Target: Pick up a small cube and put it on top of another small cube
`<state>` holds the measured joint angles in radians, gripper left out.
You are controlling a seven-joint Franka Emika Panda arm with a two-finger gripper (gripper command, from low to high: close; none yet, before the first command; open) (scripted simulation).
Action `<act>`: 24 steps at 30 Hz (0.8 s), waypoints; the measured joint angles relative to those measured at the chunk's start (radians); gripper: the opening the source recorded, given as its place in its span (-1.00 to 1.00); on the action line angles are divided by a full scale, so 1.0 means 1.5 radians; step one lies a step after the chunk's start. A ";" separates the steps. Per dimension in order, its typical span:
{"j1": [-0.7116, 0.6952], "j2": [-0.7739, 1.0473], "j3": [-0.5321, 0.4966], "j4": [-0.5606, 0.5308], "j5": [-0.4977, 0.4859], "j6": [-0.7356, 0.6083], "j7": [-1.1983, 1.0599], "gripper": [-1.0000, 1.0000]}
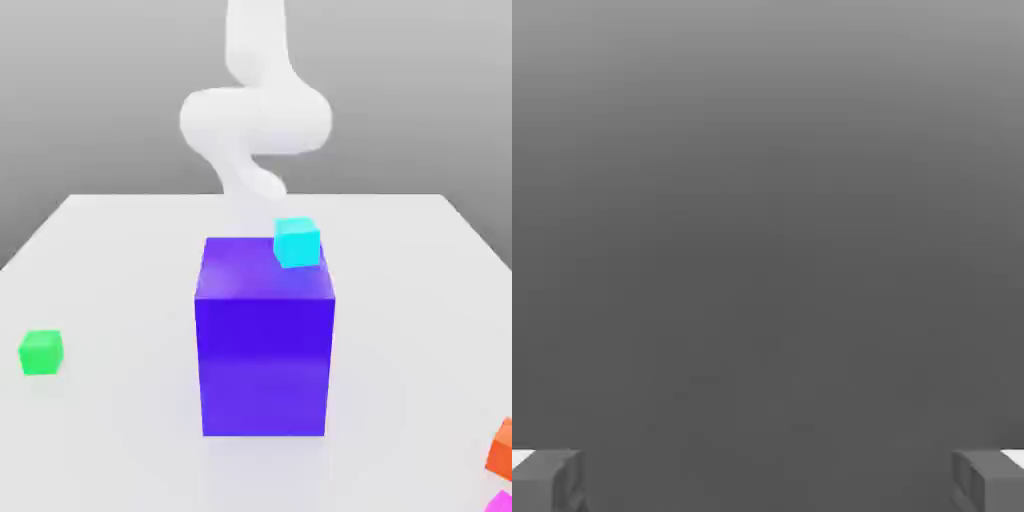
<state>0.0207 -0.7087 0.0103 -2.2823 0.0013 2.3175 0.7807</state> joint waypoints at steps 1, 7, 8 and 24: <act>0.006 0.026 0.003 0.005 0.000 0.005 -0.006 0.00; 0.036 0.173 0.025 0.034 0.000 0.033 -0.035 0.00; 0.040 0.197 0.029 0.038 -0.001 0.037 -0.040 0.00; 0.125 0.585 0.090 0.114 -0.050 0.109 -0.085 0.00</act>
<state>0.2077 0.1692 0.1448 -2.1112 -0.0736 2.4814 0.6533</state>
